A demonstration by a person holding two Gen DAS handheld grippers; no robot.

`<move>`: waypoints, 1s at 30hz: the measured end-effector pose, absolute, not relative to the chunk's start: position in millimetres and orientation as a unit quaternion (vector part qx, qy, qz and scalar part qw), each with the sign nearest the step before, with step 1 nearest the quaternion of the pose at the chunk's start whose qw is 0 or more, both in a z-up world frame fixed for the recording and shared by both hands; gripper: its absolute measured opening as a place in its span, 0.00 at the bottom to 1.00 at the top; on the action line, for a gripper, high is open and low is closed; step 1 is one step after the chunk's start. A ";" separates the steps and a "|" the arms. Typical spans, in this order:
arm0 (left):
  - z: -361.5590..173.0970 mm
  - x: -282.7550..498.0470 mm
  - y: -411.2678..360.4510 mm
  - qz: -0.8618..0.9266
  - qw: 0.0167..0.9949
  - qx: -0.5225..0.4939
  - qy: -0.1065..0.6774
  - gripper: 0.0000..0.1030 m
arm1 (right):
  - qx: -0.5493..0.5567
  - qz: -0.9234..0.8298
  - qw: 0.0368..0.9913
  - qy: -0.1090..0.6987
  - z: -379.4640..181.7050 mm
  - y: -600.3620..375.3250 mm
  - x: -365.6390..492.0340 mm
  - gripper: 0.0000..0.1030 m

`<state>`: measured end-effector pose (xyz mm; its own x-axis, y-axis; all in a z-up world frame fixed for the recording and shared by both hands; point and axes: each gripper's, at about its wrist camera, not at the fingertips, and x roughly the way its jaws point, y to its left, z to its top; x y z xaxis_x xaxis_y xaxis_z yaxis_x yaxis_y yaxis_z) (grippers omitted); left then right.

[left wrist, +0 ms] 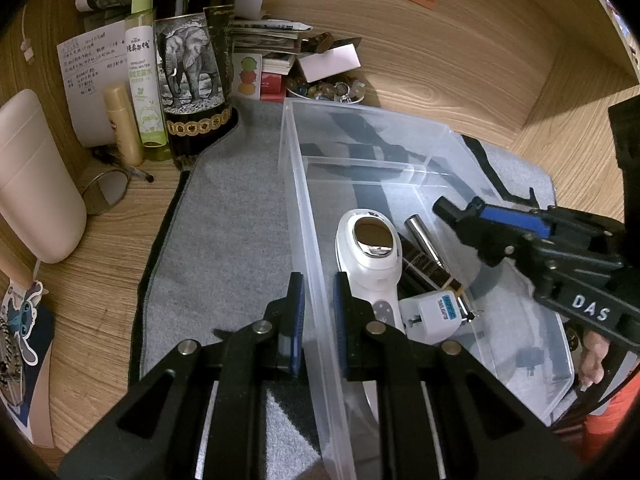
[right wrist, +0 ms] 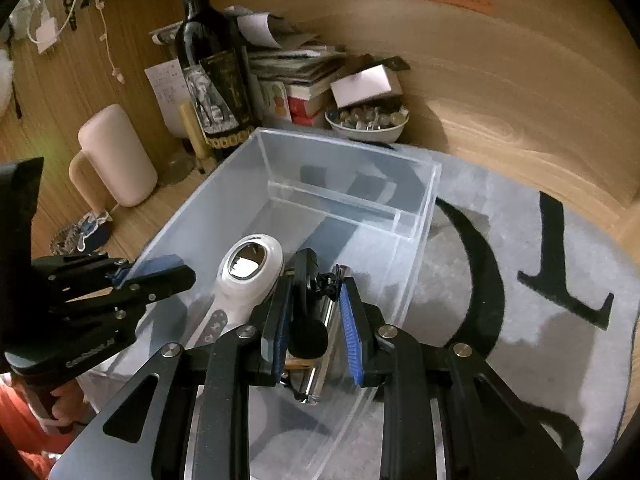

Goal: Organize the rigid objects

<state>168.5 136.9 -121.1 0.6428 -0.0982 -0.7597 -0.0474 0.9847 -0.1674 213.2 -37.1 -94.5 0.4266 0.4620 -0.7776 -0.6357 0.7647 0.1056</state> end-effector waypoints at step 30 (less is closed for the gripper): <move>-120.7 168.6 136.9 -0.015 0.902 -0.093 0.422 0.13 | -0.091 0.291 0.875 0.377 -58.6 -77.8 198.0 0.66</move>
